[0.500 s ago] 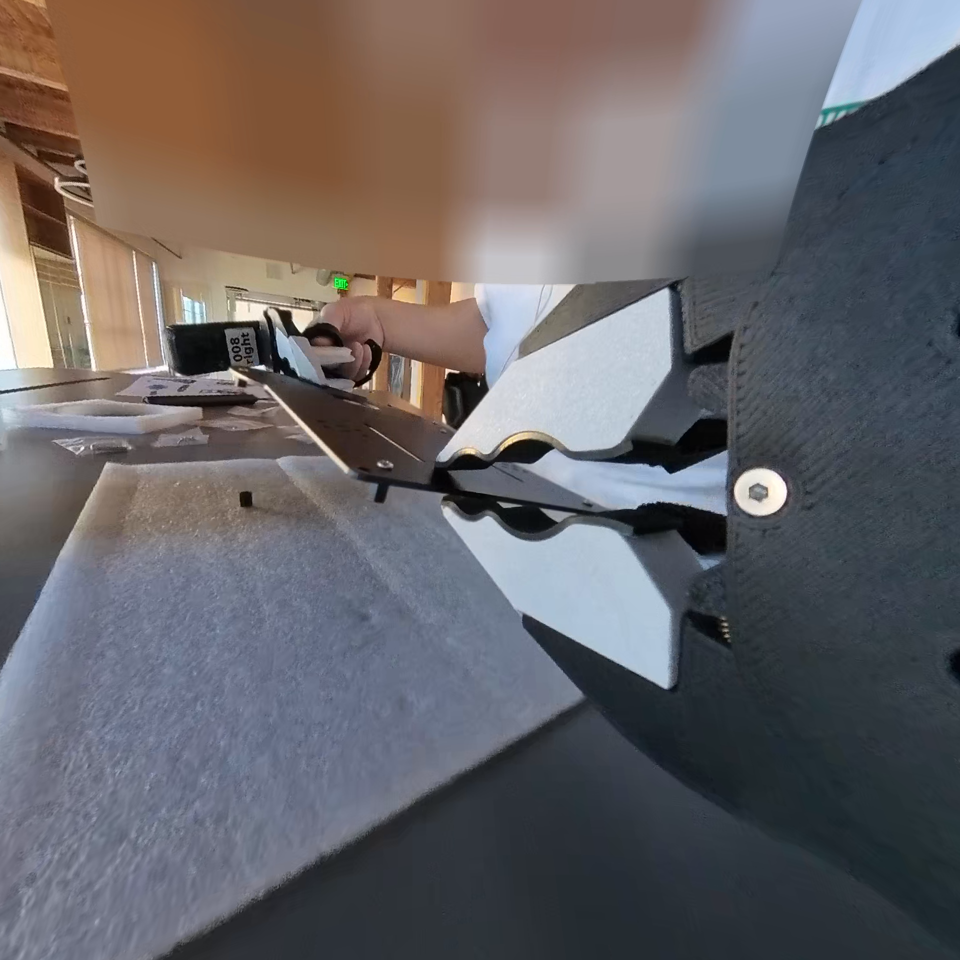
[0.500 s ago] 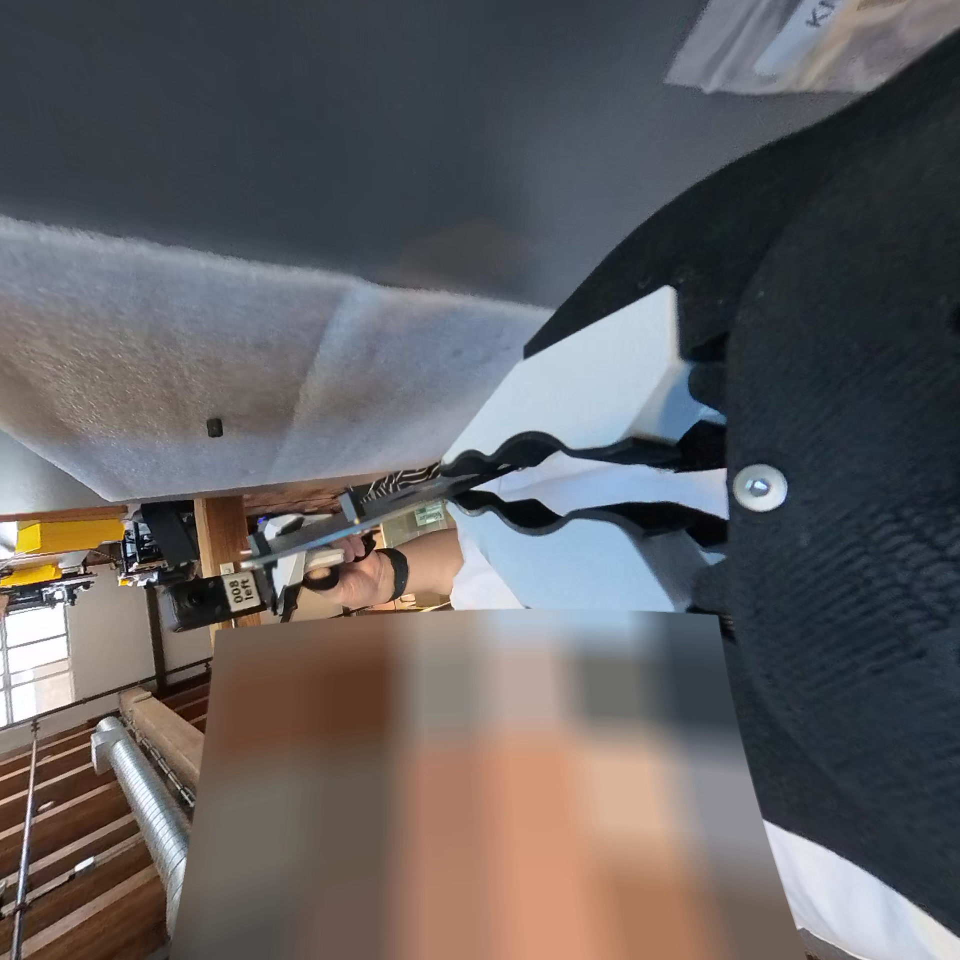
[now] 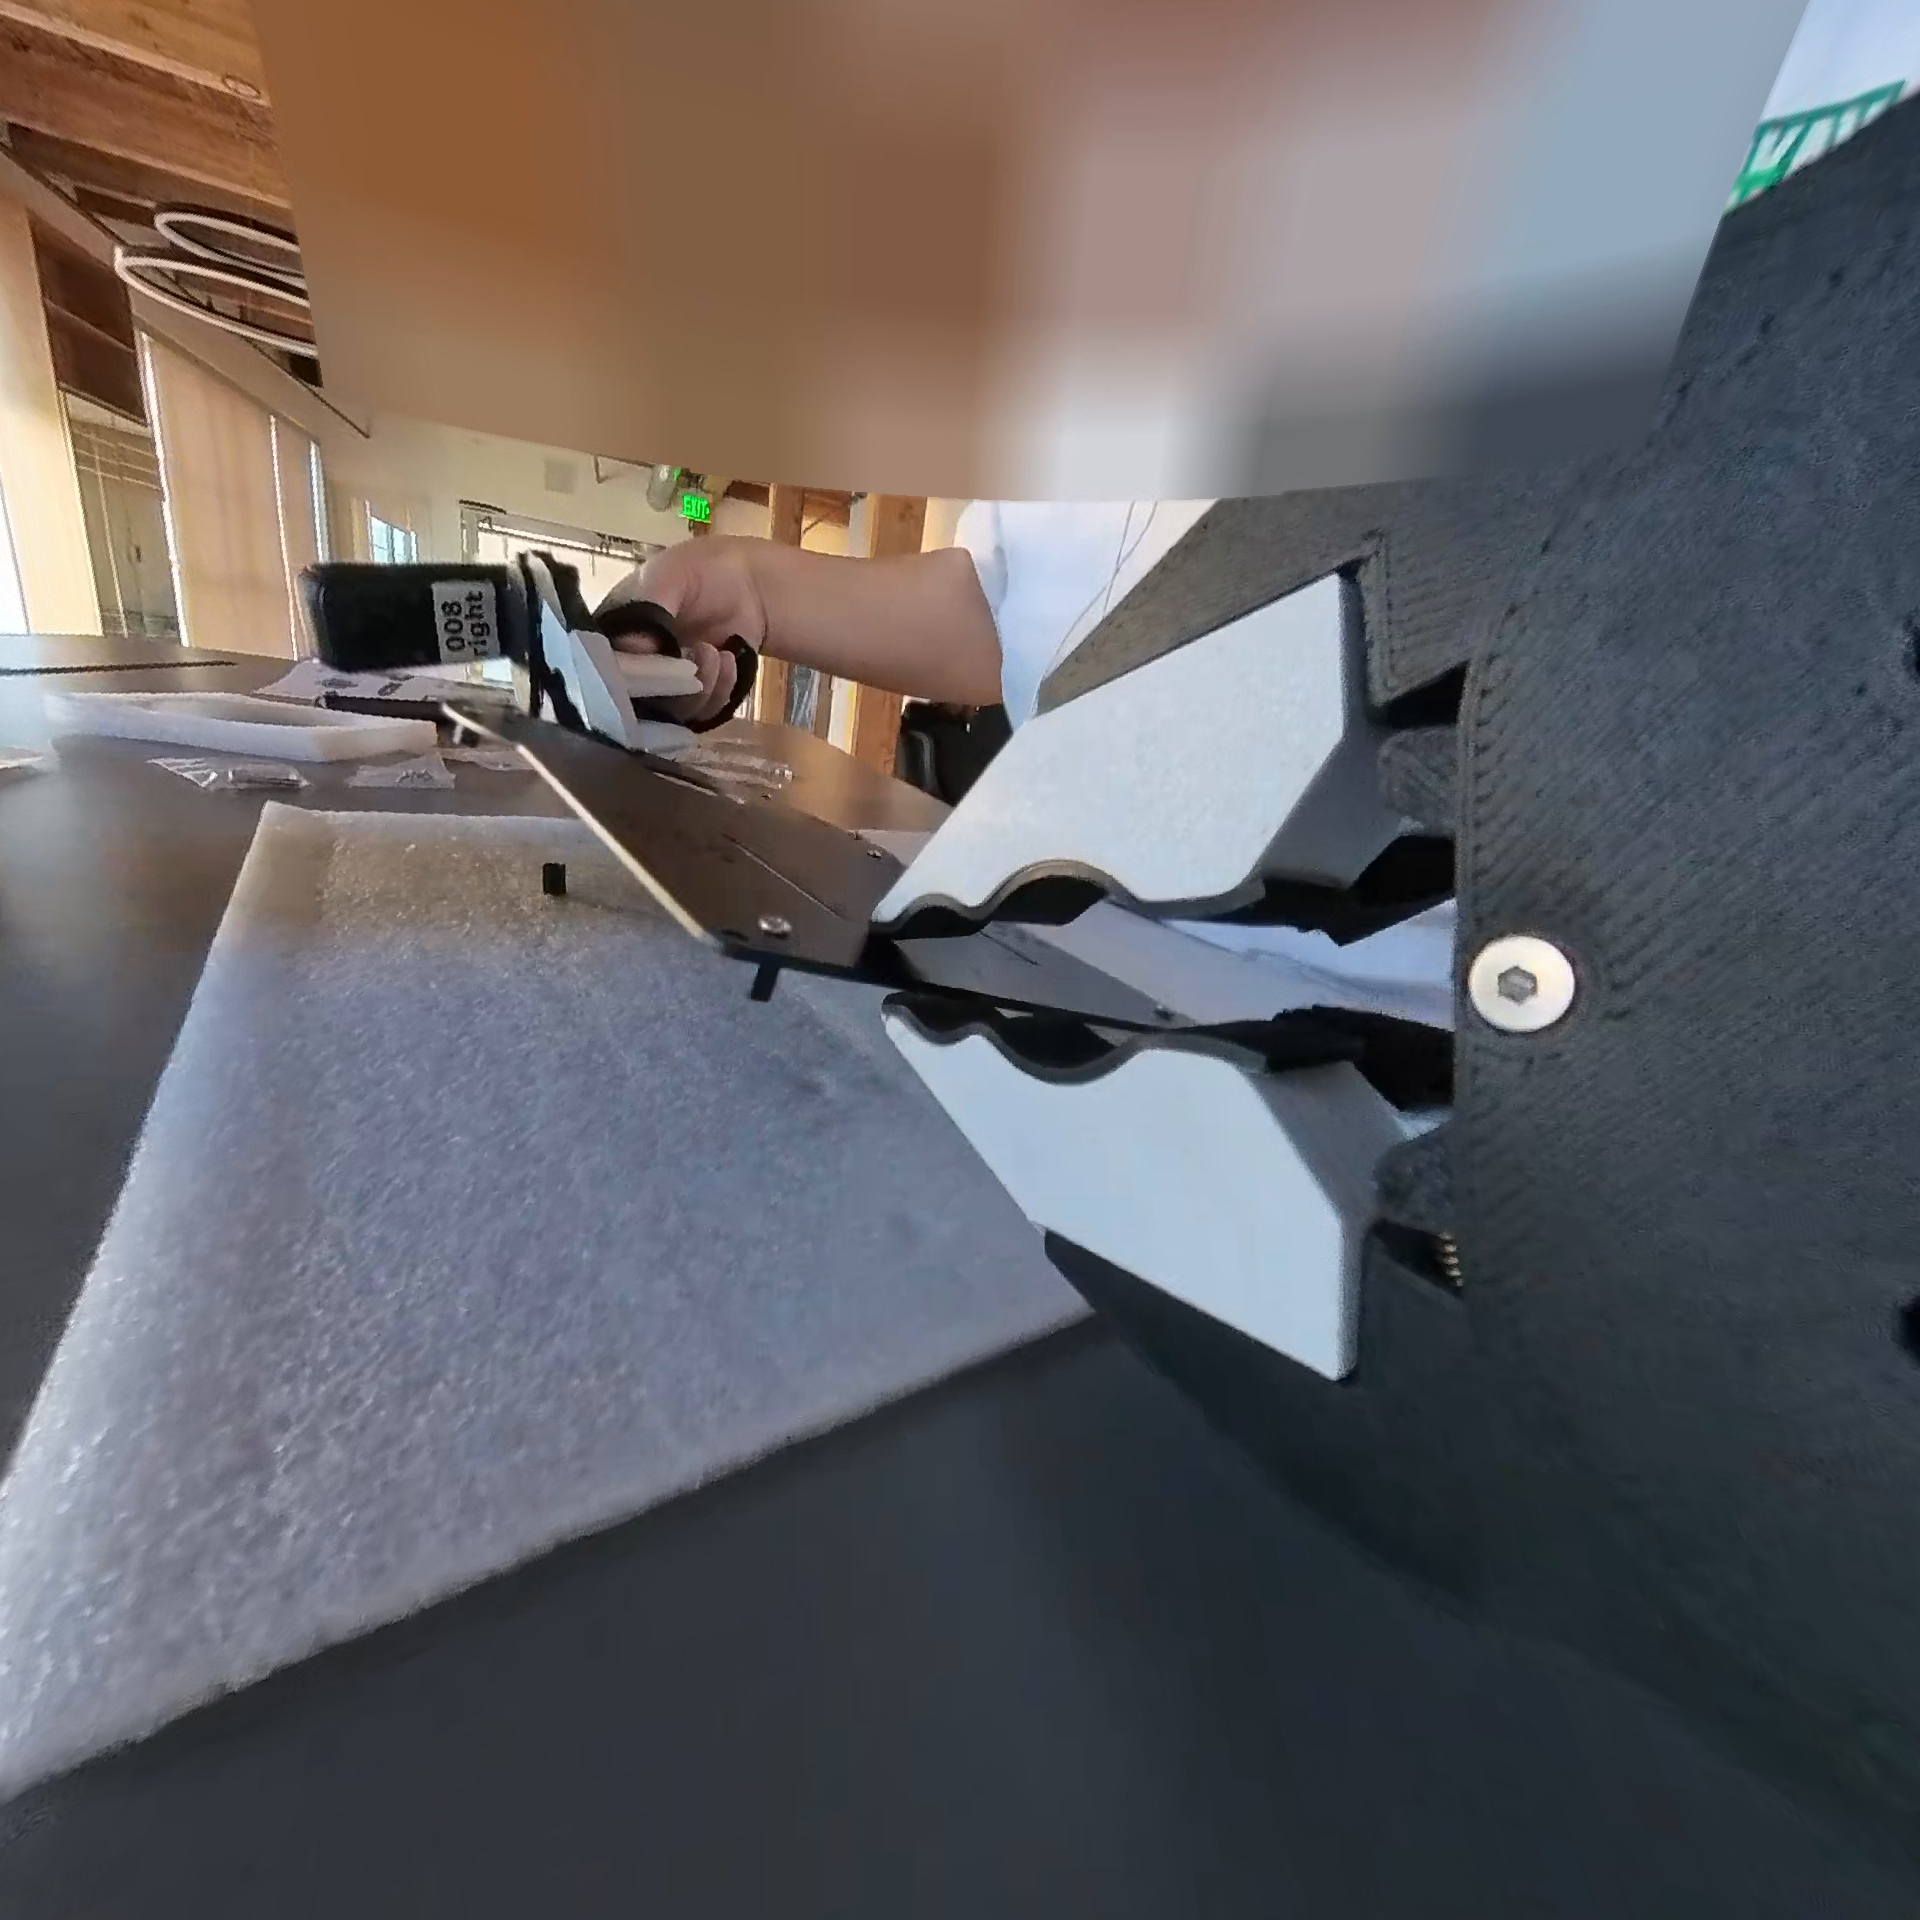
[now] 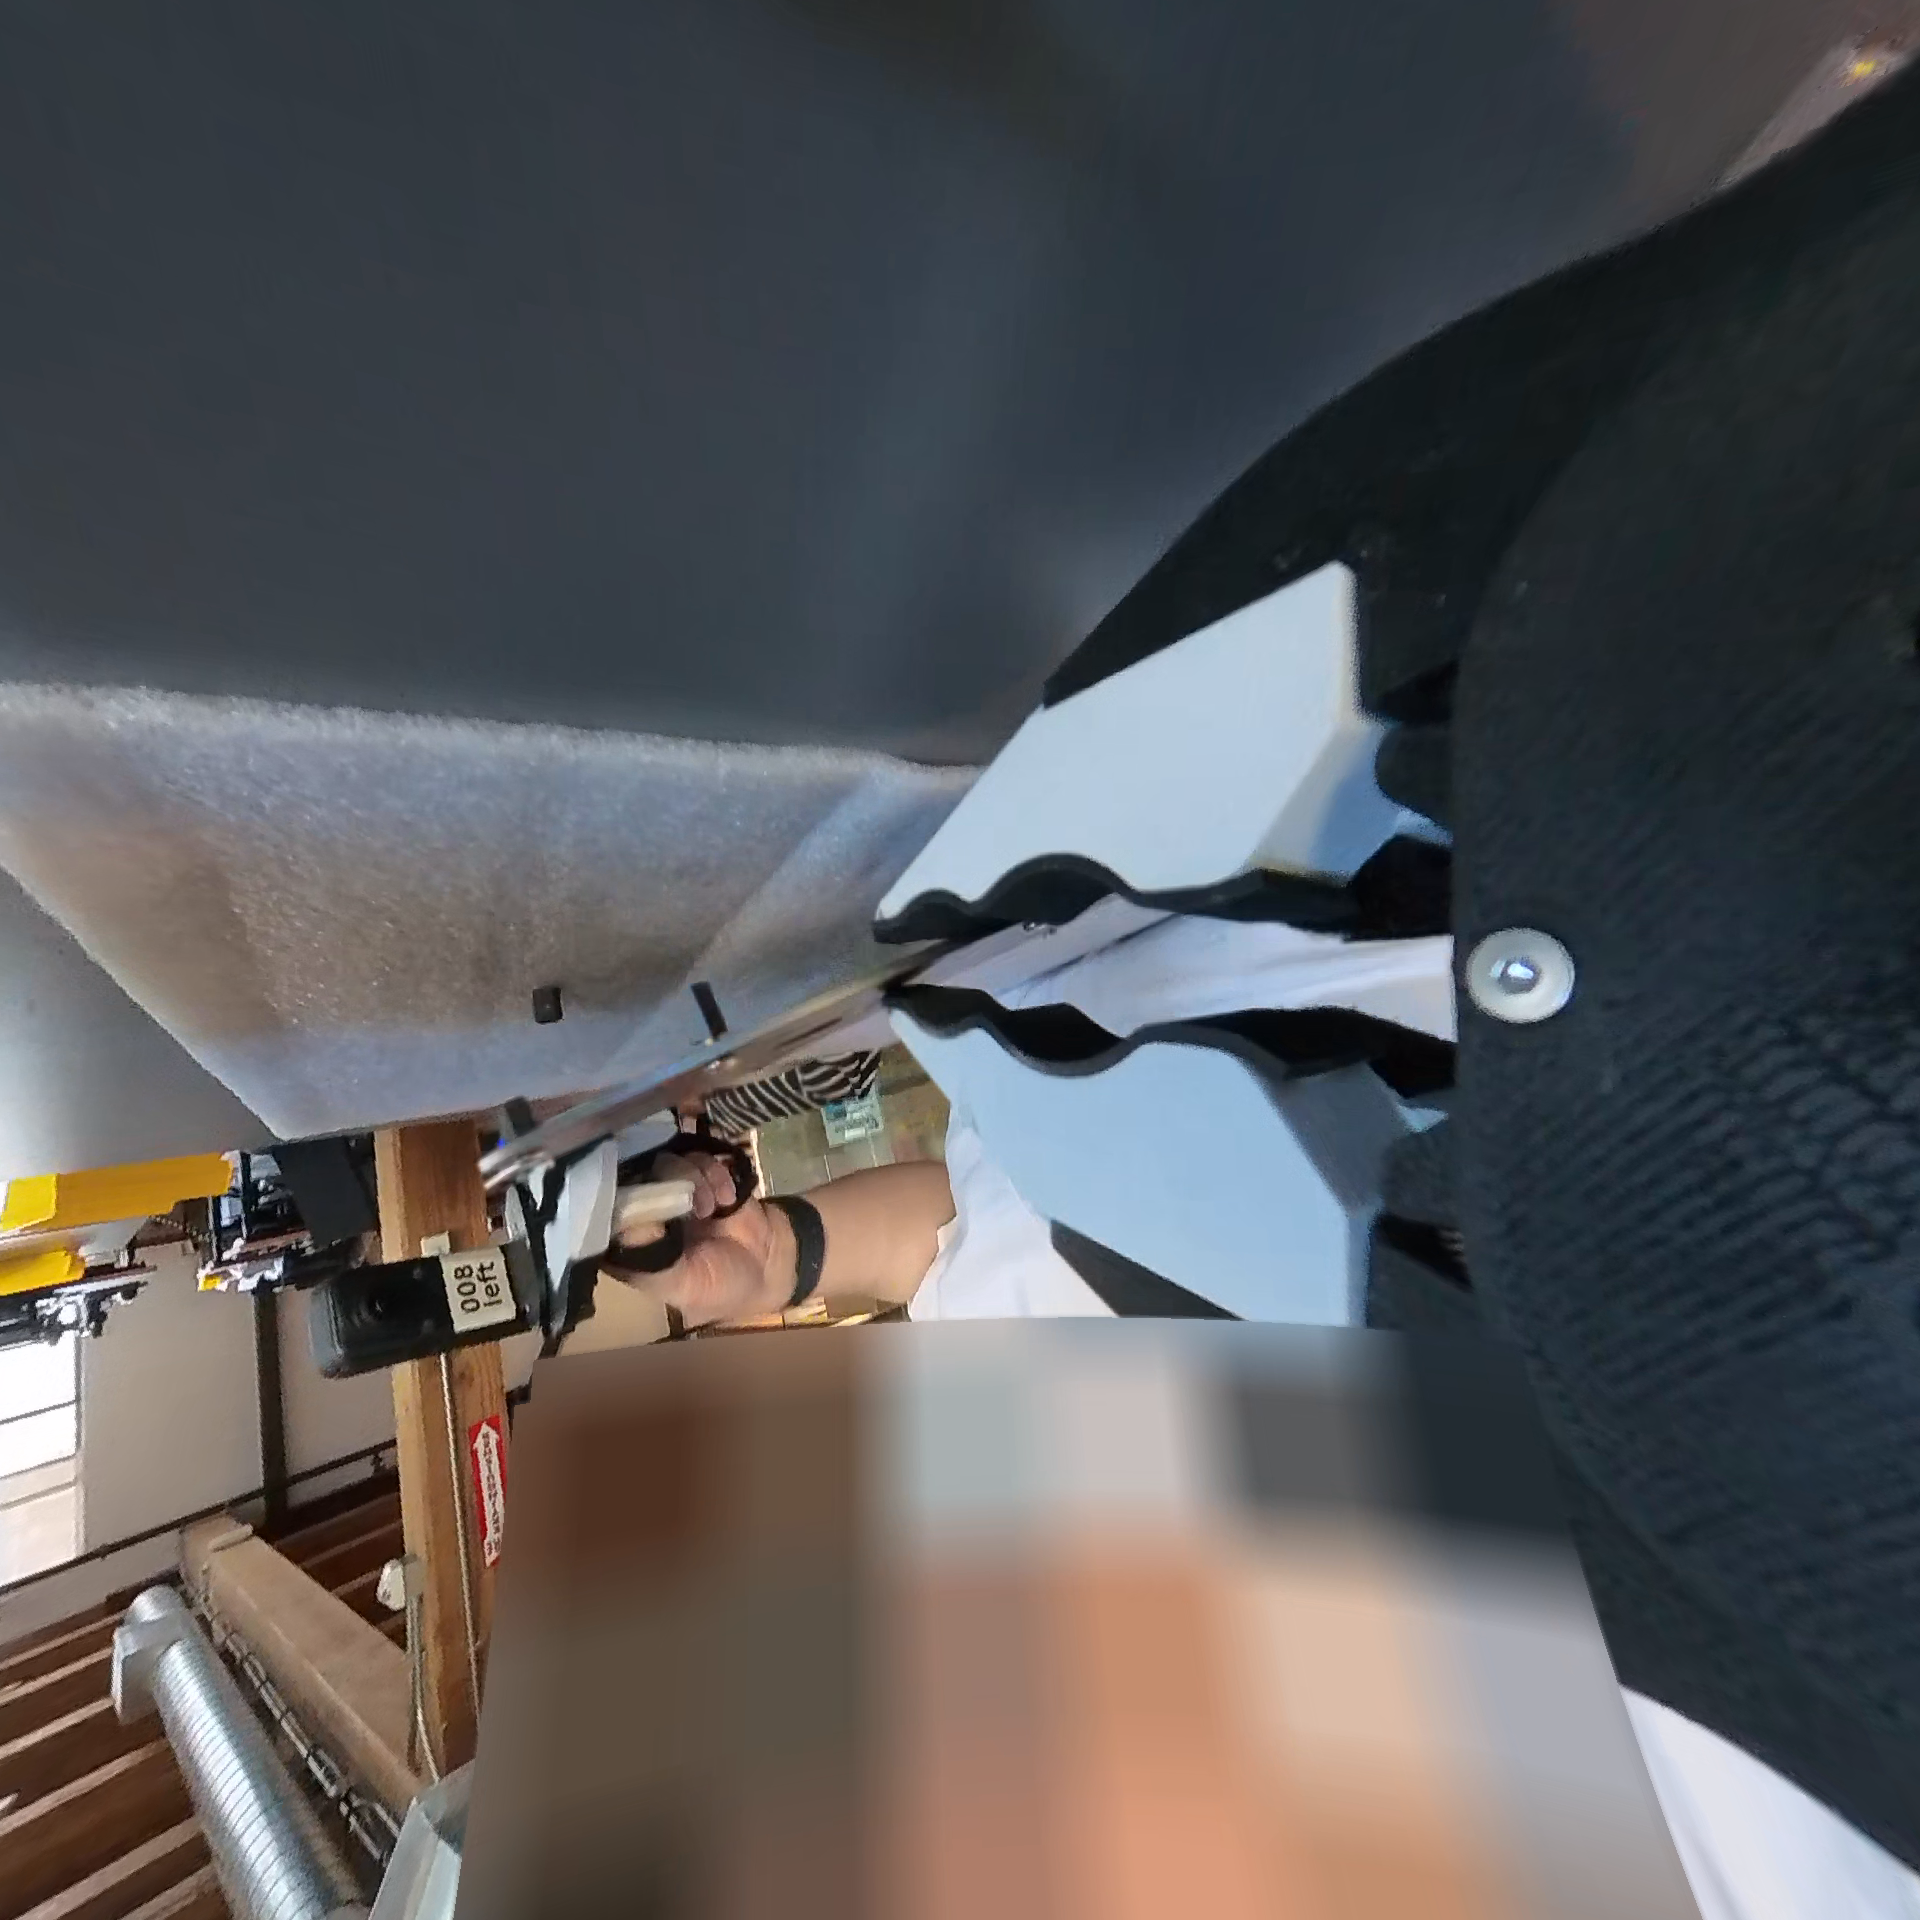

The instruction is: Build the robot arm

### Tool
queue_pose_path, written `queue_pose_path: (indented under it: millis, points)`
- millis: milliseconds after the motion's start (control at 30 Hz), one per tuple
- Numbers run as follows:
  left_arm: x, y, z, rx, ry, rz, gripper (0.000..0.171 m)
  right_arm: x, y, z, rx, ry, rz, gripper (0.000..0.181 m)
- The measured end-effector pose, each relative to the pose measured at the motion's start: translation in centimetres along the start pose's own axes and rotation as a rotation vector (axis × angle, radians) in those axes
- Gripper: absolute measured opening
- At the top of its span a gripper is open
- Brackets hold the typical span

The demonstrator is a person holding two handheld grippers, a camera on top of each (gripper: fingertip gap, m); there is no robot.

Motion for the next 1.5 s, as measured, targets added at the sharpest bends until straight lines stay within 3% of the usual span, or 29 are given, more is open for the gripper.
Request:
queue_pose_path:
  millis: [33, 800, 1267, 1500]
  points:
    - [0.1, 0.1, 0.1, 0.007, 0.002, 0.011, 0.009, 0.0, -0.1, 0.1, -0.011, -0.009, -0.016, 0.008]
    - [0.6, 0.7, 0.1, 0.045, -0.005, 0.075, 0.010, 0.5, -0.1, 0.5, -0.145, -0.081, -0.160, 0.015]
    - [0.7, 0.0, 0.1, 0.107, -0.049, 0.032, 0.008, 0.8, 2.0, -0.6, -0.370, -0.094, -0.488, 0.034]
    - [0.6, -0.8, 0.0, 0.228, -0.084, -0.046, 0.004, 0.7, 2.3, -1.0, -0.401, -0.117, -0.527, 0.044]
Point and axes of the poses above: each gripper's, where its closed fingertips meet, x out along the fingers, z out of its top, y = z × x across the jaws, the point moved 8 cm from there along -x, back along the fingers, and after that the axes turned 15 degrees about x, right-handed, at the moved point
